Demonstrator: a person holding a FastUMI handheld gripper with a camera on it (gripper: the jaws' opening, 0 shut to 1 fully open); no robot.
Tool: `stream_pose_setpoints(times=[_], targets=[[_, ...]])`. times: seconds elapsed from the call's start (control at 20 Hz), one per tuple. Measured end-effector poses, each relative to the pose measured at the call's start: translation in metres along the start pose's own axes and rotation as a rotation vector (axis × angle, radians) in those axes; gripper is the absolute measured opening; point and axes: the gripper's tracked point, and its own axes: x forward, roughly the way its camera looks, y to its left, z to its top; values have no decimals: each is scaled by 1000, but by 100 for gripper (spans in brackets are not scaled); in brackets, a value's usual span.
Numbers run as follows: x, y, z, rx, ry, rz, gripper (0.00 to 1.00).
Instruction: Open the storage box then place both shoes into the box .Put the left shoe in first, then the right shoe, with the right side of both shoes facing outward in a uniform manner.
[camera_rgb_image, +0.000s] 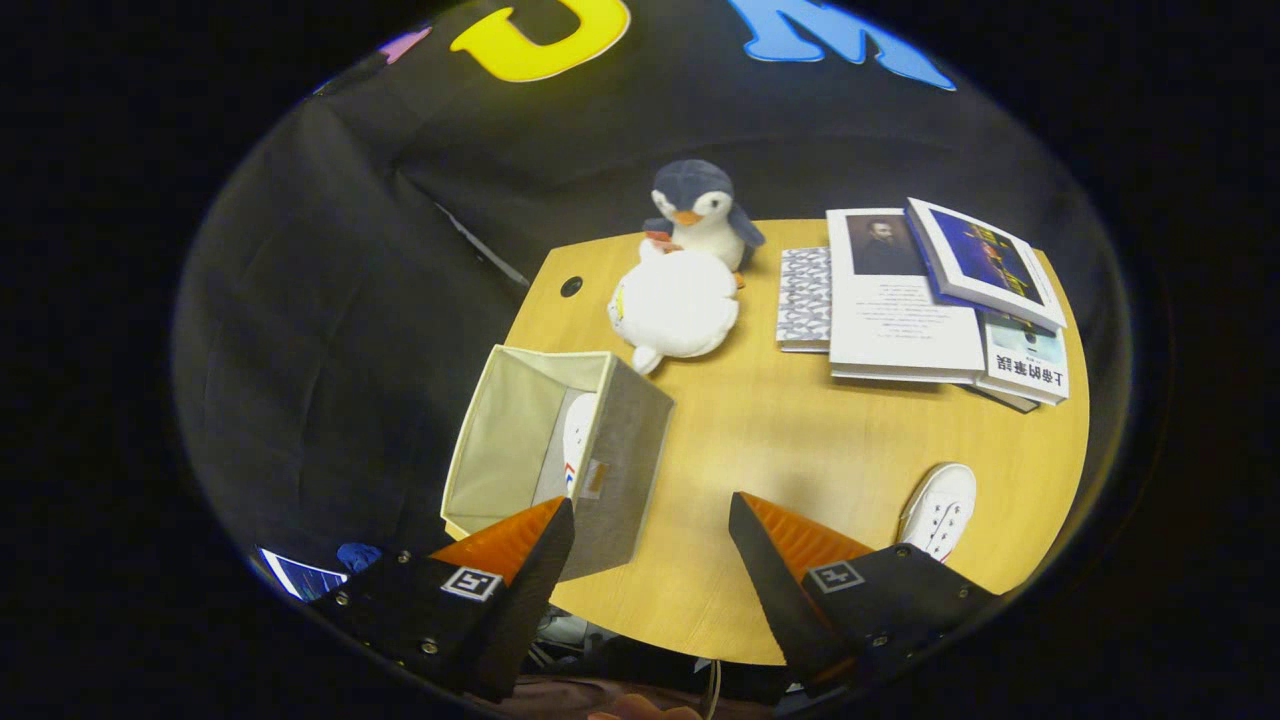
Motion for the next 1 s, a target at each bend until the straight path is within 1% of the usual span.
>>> stream_pose_setpoints(times=[0.15, 0.3, 0.45, 0.6, 0.75, 1.0], targets=[[-14, -40, -15, 54, -3, -39, 95], [-24, -86, -29, 83, -13, -110, 95], [-28, -130, -48, 138, -13, -188, 96], [-36, -161, -67, 197, 6, -221, 96], [-38, -188, -85, 228, 23, -261, 96], [-35, -220, -112, 283, 83, -289, 96]])
